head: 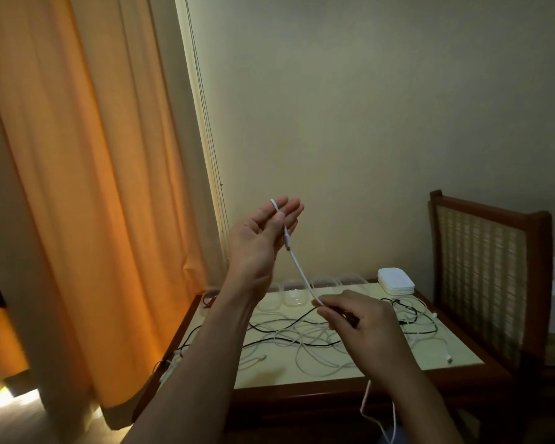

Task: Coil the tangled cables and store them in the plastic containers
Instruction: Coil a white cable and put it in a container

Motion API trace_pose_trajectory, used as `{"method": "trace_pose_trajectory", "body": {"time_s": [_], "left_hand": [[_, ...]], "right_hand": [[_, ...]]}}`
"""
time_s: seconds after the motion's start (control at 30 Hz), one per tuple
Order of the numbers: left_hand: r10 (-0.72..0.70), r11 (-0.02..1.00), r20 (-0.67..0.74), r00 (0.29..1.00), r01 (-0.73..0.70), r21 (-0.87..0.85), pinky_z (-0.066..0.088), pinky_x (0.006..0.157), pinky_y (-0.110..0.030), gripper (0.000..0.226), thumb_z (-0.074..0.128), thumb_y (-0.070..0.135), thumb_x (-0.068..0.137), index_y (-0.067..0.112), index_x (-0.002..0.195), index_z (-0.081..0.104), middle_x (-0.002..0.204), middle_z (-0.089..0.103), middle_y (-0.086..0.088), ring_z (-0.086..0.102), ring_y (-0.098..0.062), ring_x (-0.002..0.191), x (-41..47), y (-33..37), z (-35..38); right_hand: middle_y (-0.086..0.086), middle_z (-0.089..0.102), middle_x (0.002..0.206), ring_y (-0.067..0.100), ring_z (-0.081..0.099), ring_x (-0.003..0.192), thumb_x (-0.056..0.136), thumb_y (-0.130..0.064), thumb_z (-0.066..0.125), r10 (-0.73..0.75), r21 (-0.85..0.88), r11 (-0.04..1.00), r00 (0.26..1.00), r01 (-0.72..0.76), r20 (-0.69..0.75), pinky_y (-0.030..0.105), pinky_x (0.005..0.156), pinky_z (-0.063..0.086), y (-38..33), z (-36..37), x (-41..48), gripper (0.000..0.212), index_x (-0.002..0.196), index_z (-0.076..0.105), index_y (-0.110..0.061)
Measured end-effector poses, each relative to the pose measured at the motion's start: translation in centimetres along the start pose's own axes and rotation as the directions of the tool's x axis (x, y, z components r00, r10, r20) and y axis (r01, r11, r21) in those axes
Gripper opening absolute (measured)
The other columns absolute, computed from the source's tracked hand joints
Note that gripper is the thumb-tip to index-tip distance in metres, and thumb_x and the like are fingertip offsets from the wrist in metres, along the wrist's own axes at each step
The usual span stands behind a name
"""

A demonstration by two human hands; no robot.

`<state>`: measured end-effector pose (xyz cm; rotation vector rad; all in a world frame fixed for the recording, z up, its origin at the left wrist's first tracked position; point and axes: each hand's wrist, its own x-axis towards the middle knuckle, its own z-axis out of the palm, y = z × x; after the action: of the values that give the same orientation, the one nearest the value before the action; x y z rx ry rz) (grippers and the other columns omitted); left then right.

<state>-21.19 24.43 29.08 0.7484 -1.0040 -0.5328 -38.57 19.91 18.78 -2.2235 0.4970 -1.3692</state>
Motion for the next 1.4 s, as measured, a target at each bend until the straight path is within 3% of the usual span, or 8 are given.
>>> {"method": "trace_pose_trajectory", "body": {"time_s": [0.2, 0.33, 0.5, 0.6, 0.87, 1.03, 1.13, 1.4], "left_hand": [[-0.129, 0.876, 0.172, 0.977, 0.031, 0.482, 0.055, 0.1, -0.028, 0.026, 0.051, 0.002, 0.104, -0.002, 0.127, 0.065, 0.11, 0.077, -0.007, 0.074, -0.012, 0.106, -2.5, -2.3, -1.1], [-0.295, 0.752, 0.374, 0.879, -0.028, 0.658, 0.051, 0.085, -0.014, 0.026, 0.052, 0.013, 0.106, 0.009, 0.122, 0.072, 0.099, 0.079, 0.003, 0.072, -0.001, 0.097, -5.0, -2.9, -1.1], [-0.449, 0.82, 0.492, 0.746, 0.126, 0.558, 0.056, 0.101, -0.038, 0.028, 0.044, 0.001, 0.106, -0.007, 0.123, 0.065, 0.11, 0.074, -0.022, 0.074, -0.031, 0.105, -7.2, -3.1, -0.3], [-0.466, 0.857, 0.51, 0.723, 0.225, 0.464, 0.053, 0.103, -0.048, 0.031, 0.039, -0.004, 0.103, -0.01, 0.119, 0.065, 0.109, 0.073, -0.028, 0.072, -0.041, 0.105, -8.3, -3.2, 0.0], [-0.36, 0.93, 0.367, 0.858, 0.296, 0.22, 0.056, 0.086, -0.038, 0.034, 0.038, -0.002, 0.099, -0.009, 0.105, 0.07, 0.091, 0.073, -0.027, 0.074, -0.043, 0.088, -10.7, -4.4, 0.8], [-0.253, 0.936, 0.28, 0.926, 0.307, -0.17, 0.059, 0.083, -0.039, 0.03, 0.049, 0.006, 0.09, -0.008, 0.103, 0.071, 0.09, 0.073, -0.025, 0.074, -0.04, 0.087, -11.2, -3.5, 1.3], [-0.2, 0.879, 0.19, 0.961, 0.262, -0.399, 0.06, 0.087, -0.037, 0.031, 0.045, 0.005, 0.096, -0.011, 0.113, 0.067, 0.105, 0.072, -0.028, 0.074, -0.037, 0.098, -11.3, -2.8, 1.9], [-0.094, 0.93, 0.029, 0.995, 0.098, -0.355, 0.051, 0.107, -0.037, 0.036, 0.045, 0.006, 0.099, -0.005, 0.131, 0.057, 0.127, 0.069, -0.022, 0.066, -0.032, 0.123, -11.0, -1.8, 2.9]], "right_hand": [[-0.015, 0.071, 0.086, 0.001, 0.062, 0.079, 0.088, -0.023, 0.074, -0.23, -0.218, 0.955, 0.965, 0.2, -0.123, 0.022, 0.067, 0.049, -2.1, -3.9, 0.5, 0.017, 0.104, 0.079, -0.023], [-0.01, 0.07, 0.081, 0.002, 0.059, 0.067, 0.084, -0.019, 0.081, -0.303, -0.295, 0.925, 0.934, 0.24, -0.191, 0.028, 0.06, 0.05, -2.4, -5.4, 0.7, 0.013, 0.097, 0.08, -0.019], [-0.006, 0.069, 0.082, 0.008, 0.061, 0.068, 0.079, -0.015, 0.084, -0.306, -0.254, 0.935, 0.923, 0.246, -0.232, 0.022, 0.06, 0.047, -1.9, -6.1, 0.9, 0.014, 0.093, 0.081, -0.016], [-0.006, 0.069, 0.083, 0.008, 0.063, 0.072, 0.078, -0.013, 0.085, -0.224, -0.173, 0.968, 0.94, 0.183, -0.257, 0.015, 0.064, 0.044, -1.1, -5.5, 1.1, 0.017, 0.094, 0.081, -0.016], [-0.007, 0.074, 0.087, 0.012, 0.069, 0.082, 0.083, -0.022, 0.078, -0.059, -0.004, 0.998, 0.967, 0.06, -0.248, 0.025, 0.071, 0.052, 1.3, -4.6, 0.4, 0.013, 0.096, 0.081, -0.021], [-0.014, 0.074, 0.086, 0.009, 0.068, 0.081, 0.087, -0.032, 0.071, 0.025, 0.127, 0.992, 0.99, -0.007, -0.142, 0.021, 0.072, 0.051, 1.6, -3.4, -0.3, 0.017, 0.101, 0.079, -0.026], [-0.016, 0.071, 0.078, 0.007, 0.063, 0.069, 0.091, -0.027, 0.072, 0.001, 0.138, 0.99, 0.997, 0.01, -0.082, 0.015, 0.066, 0.047, 0.8, -2.3, -0.8, 0.013, 0.099, 0.076, -0.035], [-0.016, 0.07, 0.075, 0.007, 0.065, 0.069, 0.09, -0.027, 0.075, 0.053, -0.046, 0.998, 0.996, -0.05, 0.078, 0.021, 0.062, 0.05, -1.7, -3.3, -1.1, 0.015, 0.103, 0.078, -0.034]]}}
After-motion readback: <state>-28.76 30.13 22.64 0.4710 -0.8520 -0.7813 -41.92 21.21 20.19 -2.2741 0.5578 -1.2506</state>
